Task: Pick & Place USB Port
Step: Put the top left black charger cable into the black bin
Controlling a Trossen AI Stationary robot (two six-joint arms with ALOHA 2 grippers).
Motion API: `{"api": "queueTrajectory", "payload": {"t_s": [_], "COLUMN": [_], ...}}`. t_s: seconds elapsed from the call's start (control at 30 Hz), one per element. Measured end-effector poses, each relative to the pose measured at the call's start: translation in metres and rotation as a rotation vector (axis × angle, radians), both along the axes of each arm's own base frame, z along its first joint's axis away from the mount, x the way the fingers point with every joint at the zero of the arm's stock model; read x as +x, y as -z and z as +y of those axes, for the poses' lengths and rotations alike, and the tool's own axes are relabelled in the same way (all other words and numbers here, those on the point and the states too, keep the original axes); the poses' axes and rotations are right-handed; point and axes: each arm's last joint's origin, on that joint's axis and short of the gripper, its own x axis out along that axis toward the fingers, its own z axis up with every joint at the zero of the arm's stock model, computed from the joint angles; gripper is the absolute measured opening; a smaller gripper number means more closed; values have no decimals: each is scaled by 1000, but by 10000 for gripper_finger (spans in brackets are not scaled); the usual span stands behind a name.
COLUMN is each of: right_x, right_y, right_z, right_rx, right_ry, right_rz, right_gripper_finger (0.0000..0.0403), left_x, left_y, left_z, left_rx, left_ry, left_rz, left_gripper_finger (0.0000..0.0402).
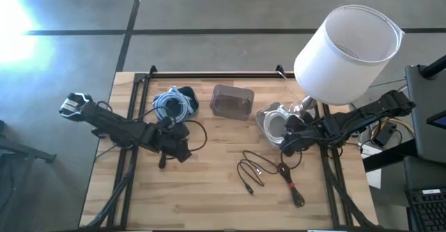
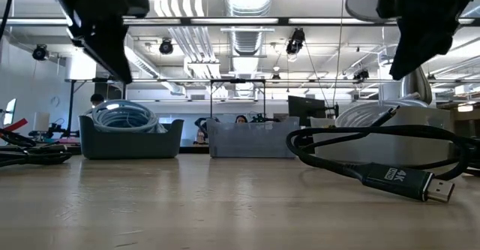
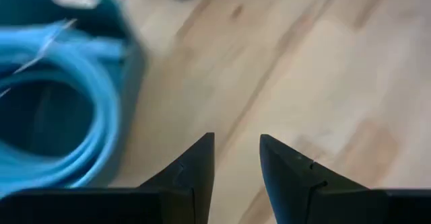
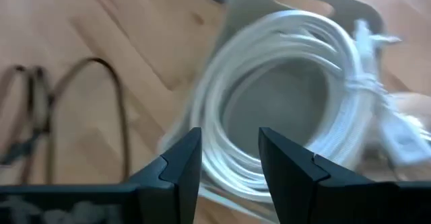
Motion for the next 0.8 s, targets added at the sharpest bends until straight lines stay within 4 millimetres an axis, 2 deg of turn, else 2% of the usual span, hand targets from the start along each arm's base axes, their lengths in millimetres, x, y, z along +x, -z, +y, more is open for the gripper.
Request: {"api": "queueTrajectory", "payload": {"t_s": [0.2,0.4,0.6,0.8], "right_x": [8,15,15,14], "right_y": [-4,-5,-5,-1], "right_z": [7,10,9,8], "right_rx": [1,-57,-96,-99], "right_ry": [-83,-178,-170,-171], "right_rz": [-91,-134,-141,-130], "right_gripper_finger": [155,161,162,162], "left_x": [-23,-41,-53,-58], "left_y": [12,49,82,95], "left_z": [9,12,16,18], "left_rx": [0,-155,-307,-330], "left_ry": [-290,-559,-603,-624], "left_rz": [97,152,261,250], "left_gripper_finger": [122,122,122,122]}}
